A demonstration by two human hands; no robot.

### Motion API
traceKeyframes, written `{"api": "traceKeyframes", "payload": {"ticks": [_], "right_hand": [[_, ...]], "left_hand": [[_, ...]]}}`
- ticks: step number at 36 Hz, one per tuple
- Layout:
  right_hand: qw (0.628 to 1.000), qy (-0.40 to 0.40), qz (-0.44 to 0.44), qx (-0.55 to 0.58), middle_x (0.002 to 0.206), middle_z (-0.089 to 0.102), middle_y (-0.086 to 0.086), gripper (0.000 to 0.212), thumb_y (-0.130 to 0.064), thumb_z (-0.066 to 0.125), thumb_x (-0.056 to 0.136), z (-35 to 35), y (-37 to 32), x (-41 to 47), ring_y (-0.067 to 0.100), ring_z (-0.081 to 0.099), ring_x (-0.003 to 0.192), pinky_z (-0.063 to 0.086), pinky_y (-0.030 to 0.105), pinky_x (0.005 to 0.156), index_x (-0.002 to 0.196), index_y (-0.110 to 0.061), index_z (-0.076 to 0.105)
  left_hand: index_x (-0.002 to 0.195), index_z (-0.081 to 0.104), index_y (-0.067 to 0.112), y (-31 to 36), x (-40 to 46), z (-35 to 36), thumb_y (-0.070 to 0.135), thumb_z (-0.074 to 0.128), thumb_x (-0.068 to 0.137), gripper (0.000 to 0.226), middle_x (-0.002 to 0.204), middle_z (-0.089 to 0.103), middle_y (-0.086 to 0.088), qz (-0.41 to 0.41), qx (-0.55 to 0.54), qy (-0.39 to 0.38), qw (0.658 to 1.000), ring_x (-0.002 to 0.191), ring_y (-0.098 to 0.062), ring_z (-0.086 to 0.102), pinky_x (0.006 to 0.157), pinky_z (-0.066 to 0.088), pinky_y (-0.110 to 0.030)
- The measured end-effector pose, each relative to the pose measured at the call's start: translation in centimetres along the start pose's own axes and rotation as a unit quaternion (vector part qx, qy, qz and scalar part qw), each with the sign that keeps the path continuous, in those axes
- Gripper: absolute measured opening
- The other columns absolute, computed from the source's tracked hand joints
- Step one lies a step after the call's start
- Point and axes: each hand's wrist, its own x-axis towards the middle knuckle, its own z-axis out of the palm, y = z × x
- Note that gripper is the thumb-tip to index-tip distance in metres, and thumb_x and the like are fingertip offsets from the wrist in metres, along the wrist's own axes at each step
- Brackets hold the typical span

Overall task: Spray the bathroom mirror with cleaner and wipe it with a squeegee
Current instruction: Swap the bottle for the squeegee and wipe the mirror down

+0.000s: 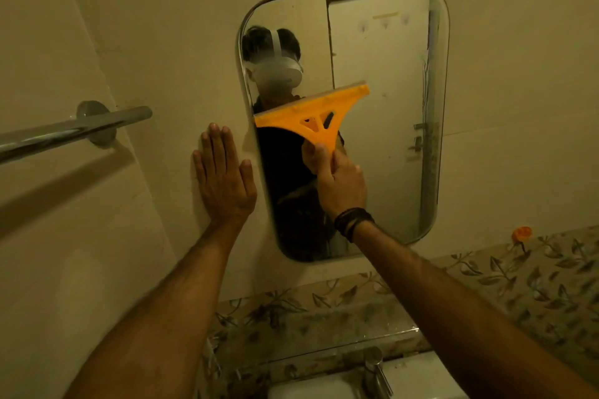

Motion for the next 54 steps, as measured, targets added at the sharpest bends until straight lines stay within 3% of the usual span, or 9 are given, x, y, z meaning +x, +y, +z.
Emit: {"api": "traceKeyframes", "payload": {"ticks": [3,9,14,23,30,37,50,54], "right_hand": [[0.999,-0.016,0.022,0.027,0.058,0.043,-0.010,0.041,-0.050,0.035,0.101,0.8,2.1,-2.7,0.005,0.042,0.044,0.028,0.014,0.046,0.095,-0.017,0.059],[0.993,-0.060,0.102,0.012,0.057,0.051,-0.007,0.044,-0.055,0.034,0.098,1.5,6.7,-10.6,0.005,0.045,0.047,0.035,0.024,0.047,0.073,-0.026,0.055],[0.989,-0.047,0.136,-0.007,0.051,0.038,-0.009,0.047,-0.061,0.033,0.096,1.6,8.7,-15.5,0.007,0.033,0.043,0.026,0.024,0.045,0.063,-0.030,0.047],[0.989,-0.021,0.146,0.004,0.050,0.037,-0.009,0.041,-0.057,0.035,0.092,0.9,7.4,-16.4,0.008,0.033,0.044,0.027,0.027,0.047,0.063,-0.031,0.047],[0.990,0.055,0.114,0.067,0.050,0.037,-0.010,0.044,-0.054,0.044,0.097,-0.3,2.3,-9.1,0.006,0.036,0.044,0.025,0.026,0.048,0.059,-0.030,0.043],[0.997,0.005,0.080,0.009,0.051,0.037,-0.009,0.054,-0.060,0.037,0.096,-0.1,2.2,-5.5,0.005,0.034,0.044,0.026,0.024,0.049,0.061,-0.021,0.047],[0.982,-0.058,0.179,0.005,0.052,0.037,-0.008,0.045,-0.060,0.034,0.092,1.3,9.6,-17.5,0.007,0.033,0.045,0.027,0.028,0.048,0.061,-0.029,0.045],[0.973,-0.072,0.217,-0.025,0.053,0.041,-0.006,0.061,-0.073,0.025,0.087,1.3,10.6,-19.3,0.008,0.038,0.048,0.031,0.029,0.050,0.061,-0.022,0.046]], "left_hand": [[0.164,0.009,0.007,0.0,0.0,-0.1,0.040,0.019,0.108,0.066,0.172,0.013,-0.017,0.002,-0.001,0.003,1.000,0.160,-0.030,0.009,0.130,0.006,-0.048],[0.163,0.016,0.005,0.3,0.1,-0.1,0.039,0.022,0.107,0.066,0.171,0.017,-0.017,-0.001,-0.001,0.009,1.000,0.159,-0.031,0.014,0.129,0.004,-0.046],[0.164,0.014,0.006,0.3,0.1,-0.1,0.039,0.020,0.107,0.066,0.171,0.015,-0.017,-0.003,-0.007,0.005,1.000,0.159,-0.031,0.013,0.129,0.006,-0.047],[0.164,0.014,0.006,0.2,0.1,-0.1,0.039,0.021,0.108,0.065,0.171,0.015,-0.017,-0.002,-0.005,0.005,1.000,0.159,-0.030,0.012,0.129,0.005,-0.046],[0.164,0.014,0.006,0.3,0.1,-0.1,0.040,0.021,0.107,0.066,0.171,0.016,-0.017,-0.003,-0.006,0.009,1.000,0.159,-0.031,0.013,0.129,0.005,-0.046],[0.164,0.013,0.007,0.2,0.0,-0.1,0.039,0.023,0.107,0.066,0.171,0.015,-0.017,0.000,-0.004,0.013,1.000,0.159,-0.030,0.012,0.130,0.001,-0.043],[0.163,0.016,0.005,0.3,0.0,0.0,0.039,0.022,0.108,0.065,0.170,0.018,-0.018,-0.001,0.004,0.020,1.000,0.159,-0.030,0.013,0.129,0.001,-0.043],[0.163,0.016,0.005,0.3,0.0,-0.1,0.039,0.023,0.108,0.065,0.170,0.018,-0.018,0.000,0.005,0.018,1.000,0.159,-0.030,0.013,0.129,0.005,-0.046]]}}
